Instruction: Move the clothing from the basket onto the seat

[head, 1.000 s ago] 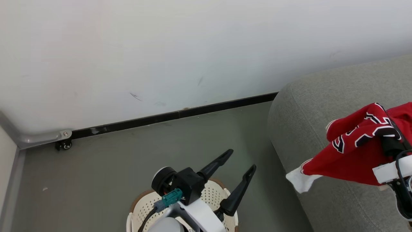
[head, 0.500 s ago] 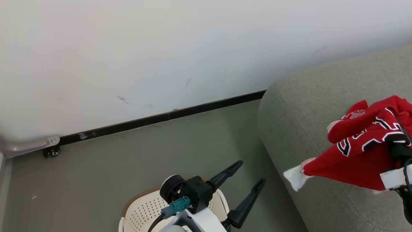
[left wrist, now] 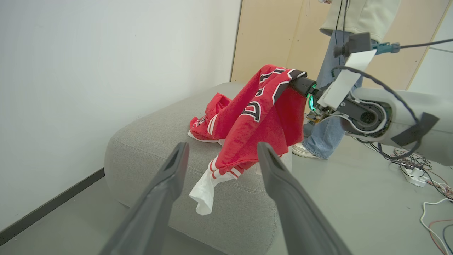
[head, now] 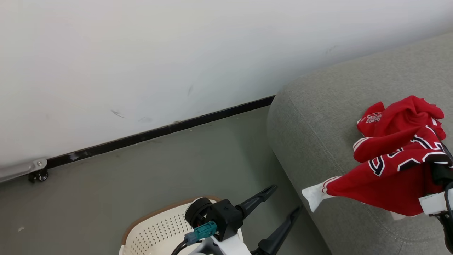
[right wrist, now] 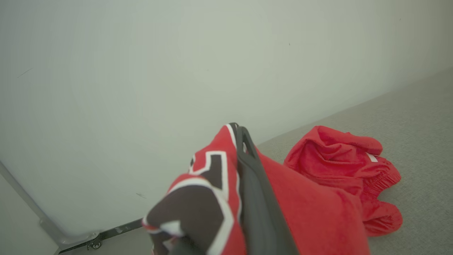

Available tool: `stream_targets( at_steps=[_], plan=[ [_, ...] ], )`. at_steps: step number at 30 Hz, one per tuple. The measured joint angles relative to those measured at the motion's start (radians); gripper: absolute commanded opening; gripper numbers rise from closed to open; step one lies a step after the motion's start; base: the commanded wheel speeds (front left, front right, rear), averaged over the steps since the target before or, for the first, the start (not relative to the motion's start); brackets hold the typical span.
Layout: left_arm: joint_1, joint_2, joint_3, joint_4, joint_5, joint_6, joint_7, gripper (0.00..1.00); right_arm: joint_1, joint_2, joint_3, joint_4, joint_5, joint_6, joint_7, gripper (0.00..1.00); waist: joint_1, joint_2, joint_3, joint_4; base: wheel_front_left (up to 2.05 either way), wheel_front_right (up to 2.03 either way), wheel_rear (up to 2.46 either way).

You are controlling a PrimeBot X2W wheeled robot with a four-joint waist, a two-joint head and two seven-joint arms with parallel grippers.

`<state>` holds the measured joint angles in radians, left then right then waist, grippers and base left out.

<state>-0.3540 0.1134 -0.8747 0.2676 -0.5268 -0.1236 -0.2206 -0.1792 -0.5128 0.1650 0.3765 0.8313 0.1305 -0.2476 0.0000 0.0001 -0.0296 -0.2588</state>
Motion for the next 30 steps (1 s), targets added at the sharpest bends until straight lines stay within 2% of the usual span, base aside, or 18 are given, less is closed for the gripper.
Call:
stream_targets(
  at_steps=[11, 16, 30],
  plan=[
    [-0.002, 0.000, -0.004, 0.005, -0.010, 0.000, -0.009, 1.00, -0.005, 0.011, 0.014, -0.010, -0.032, 0.000, 0.001, 0.00, 0.0000, 0.0000, 0.010, -0.042, 0.00, 0.00, 0.00],
    [-0.008, 0.000, -0.004, 0.005, -0.015, 0.000, -0.009, 1.00, -0.054, 0.009, 0.013, 0.014, -0.037, 0.000, 0.019, 0.00, 0.0000, 0.0000, 0.018, -0.050, 0.00, 0.00, 0.00],
    [-0.049, 0.008, 0.010, -0.012, -0.013, 0.000, -0.016, 1.00, -0.351, -0.093, -0.067, 0.130, -0.110, 0.000, 0.119, 0.00, 0.0000, 0.0000, 0.054, -0.027, 0.00, 0.00, 0.00]
  ],
)
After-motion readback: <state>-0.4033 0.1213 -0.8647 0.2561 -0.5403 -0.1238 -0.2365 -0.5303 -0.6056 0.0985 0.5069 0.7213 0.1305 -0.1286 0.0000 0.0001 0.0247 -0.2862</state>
